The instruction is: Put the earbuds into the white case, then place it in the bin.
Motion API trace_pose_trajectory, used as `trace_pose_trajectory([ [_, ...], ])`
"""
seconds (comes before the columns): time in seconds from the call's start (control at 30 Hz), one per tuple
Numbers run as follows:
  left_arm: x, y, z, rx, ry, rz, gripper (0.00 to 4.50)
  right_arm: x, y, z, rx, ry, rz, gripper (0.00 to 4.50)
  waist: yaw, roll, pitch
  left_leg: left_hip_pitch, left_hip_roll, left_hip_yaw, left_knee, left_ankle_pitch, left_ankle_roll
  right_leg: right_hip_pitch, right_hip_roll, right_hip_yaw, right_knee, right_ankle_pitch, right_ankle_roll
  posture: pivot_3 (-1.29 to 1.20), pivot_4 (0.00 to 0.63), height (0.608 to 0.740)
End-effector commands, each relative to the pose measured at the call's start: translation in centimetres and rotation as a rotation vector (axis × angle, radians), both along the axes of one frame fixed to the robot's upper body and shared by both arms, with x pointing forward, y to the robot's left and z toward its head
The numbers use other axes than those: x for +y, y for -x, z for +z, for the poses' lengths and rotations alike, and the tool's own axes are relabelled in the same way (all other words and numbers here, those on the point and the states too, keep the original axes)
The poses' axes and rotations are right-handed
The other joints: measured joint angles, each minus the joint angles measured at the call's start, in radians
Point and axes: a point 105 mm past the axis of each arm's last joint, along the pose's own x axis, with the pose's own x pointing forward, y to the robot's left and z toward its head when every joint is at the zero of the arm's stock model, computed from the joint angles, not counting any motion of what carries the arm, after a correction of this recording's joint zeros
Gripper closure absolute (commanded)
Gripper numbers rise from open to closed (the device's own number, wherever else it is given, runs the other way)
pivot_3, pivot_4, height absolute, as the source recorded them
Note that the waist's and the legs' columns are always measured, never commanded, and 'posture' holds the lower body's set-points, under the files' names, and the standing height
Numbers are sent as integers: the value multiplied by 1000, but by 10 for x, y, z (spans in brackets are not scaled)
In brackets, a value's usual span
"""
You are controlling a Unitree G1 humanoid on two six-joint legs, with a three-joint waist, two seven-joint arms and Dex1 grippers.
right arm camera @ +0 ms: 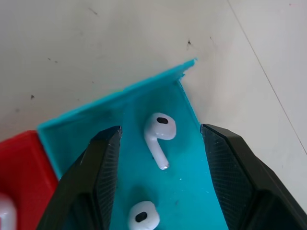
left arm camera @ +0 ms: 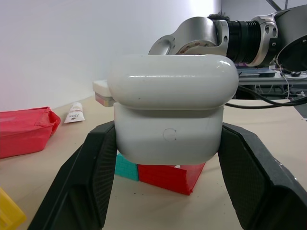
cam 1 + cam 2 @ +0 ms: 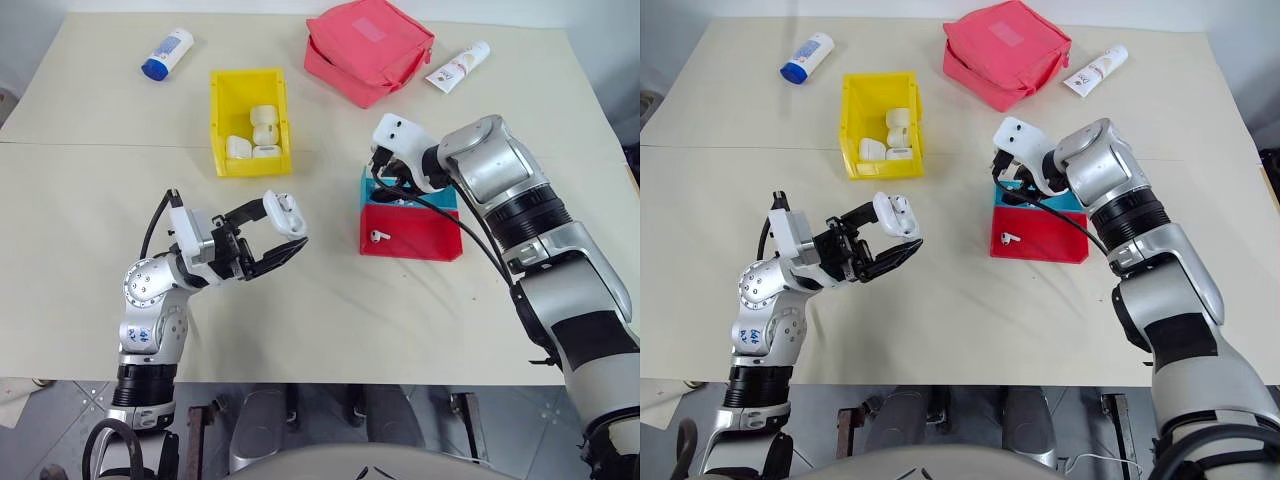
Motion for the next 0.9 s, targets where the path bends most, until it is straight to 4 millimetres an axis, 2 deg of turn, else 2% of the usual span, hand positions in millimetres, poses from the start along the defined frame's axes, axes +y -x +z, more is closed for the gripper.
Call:
trace_pose_trajectory([
  [0.03,1,6,10,-53,9,-1,1727,5,-4,16,-41,-8,18,1744,0,0,0,0,0,0,0,0,0,0,0,0,0,0,0,0,150,740],
  [0.23,2,6,10,-53,7,10,1727,10,-5,16,-33,-6,31,1744,0,0,0,0,0,0,0,0,0,0,0,0,0,0,0,0,150,740],
  [0.33,3,5,10,-54,6,15,1727,10,-5,15,-26,0,36,2323,0,0,0,0,0,0,0,0,0,0,0,0,0,0,0,0,150,740],
  [0.5,6,3,10,-56,5,28,1727,11,-4,16,-26,8,46,3990,0,0,0,0,0,0,0,0,0,0,0,0,0,0,0,0,150,740],
  [0.8,8,-2,11,-60,4,37,1727,12,-6,27,-58,-15,55,4057,0,1,1,0,0,0,0,0,0,0,0,0,0,0,0,0,150,740],
  [0.9,8,-4,11,-61,4,35,1727,8,-10,43,-102,-57,28,4057,0,1,1,0,0,0,0,0,0,0,0,0,0,0,0,0,150,740],
])
